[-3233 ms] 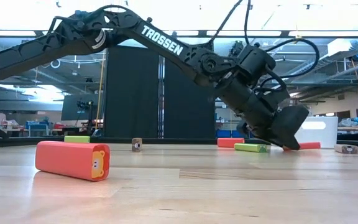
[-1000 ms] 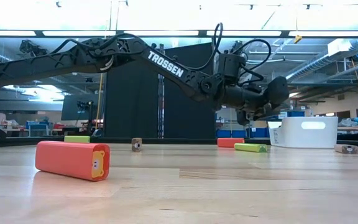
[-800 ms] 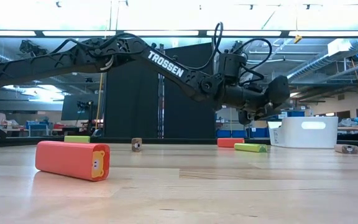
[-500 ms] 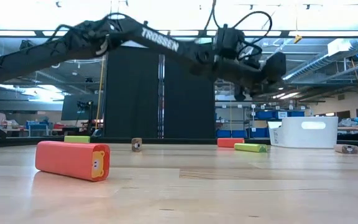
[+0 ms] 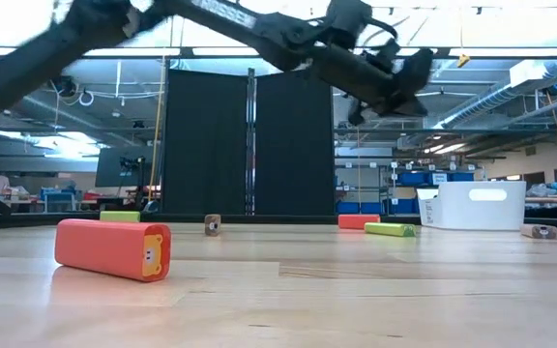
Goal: Sort blocks
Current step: Put the bottom green block into the bottom right bin
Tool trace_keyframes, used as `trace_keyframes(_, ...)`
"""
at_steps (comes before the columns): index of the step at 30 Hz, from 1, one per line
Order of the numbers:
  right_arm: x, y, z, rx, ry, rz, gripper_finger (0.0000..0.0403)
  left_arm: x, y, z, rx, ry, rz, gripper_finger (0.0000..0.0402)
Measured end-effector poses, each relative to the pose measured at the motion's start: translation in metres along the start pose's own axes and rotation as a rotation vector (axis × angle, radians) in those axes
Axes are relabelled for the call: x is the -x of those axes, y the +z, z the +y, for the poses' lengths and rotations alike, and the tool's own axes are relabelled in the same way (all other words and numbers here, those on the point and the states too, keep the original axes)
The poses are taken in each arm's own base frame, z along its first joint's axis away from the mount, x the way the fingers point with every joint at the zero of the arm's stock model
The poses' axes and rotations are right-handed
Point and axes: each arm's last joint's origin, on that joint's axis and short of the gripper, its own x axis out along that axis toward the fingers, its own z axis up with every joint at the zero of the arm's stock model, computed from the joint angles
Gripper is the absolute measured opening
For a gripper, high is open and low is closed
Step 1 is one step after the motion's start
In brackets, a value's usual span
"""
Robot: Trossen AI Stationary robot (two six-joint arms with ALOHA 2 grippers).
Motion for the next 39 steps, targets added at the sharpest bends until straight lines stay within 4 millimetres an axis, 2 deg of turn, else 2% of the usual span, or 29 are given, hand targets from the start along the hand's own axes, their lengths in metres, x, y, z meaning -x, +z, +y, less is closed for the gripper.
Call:
trace_keyframes(4,0.000,0.001,0.000,-0.018,-0.002,-0.004,0.0188,0.049,-0.009,0.000,0.042,-0.010,-0.091,0.0002)
trace_keyframes(9,-0.005,-0.007,0.000,-0.025,-0.114,0.059,0.0188,0.128,-0.041,-0.001,0.118,-0.062,-0.193,0.0002)
trace_keyframes(14,-0.020,-0.030,0.009,-0.019,-0.273,0.167,0.0188,0.207,-0.054,-0.002,0.146,-0.061,-0.246,0.0003)
trace_keyframes(17,-0.027,-0.047,0.016,-0.035,-0.309,0.221,0.0187,0.245,-0.064,-0.001,0.165,-0.046,-0.249,0.0004)
trace_keyframes(21,-0.036,-0.067,0.025,-0.121,-0.292,0.254,0.0187,0.289,-0.066,0.000,0.185,-0.037,-0.317,0.0004)
trace_keyframes(26,-0.056,-0.089,0.038,-0.227,-0.157,0.303,0.0187,0.320,-0.073,0.006,0.202,-0.035,-0.364,0.0005)
trace_keyframes(29,-0.072,-0.104,0.048,-0.192,-0.136,0.378,0.0187,0.329,-0.075,0.009,0.206,-0.039,-0.379,0.0005)
trace_keyframes(31,-0.083,-0.113,0.051,-0.157,-0.180,0.476,0.0187,0.333,-0.078,0.010,0.205,-0.038,-0.376,0.0005)
trace_keyframes(35,-0.104,-0.125,0.043,-0.163,-0.334,0.751,0.0187,0.340,-0.077,0.010,0.211,-0.056,-0.396,0.0005)
trace_keyframes(39,-0.112,-0.134,0.032,-0.143,-0.427,0.990,0.0194,0.347,-0.080,0.012,0.210,-0.052,-0.375,0.0005)
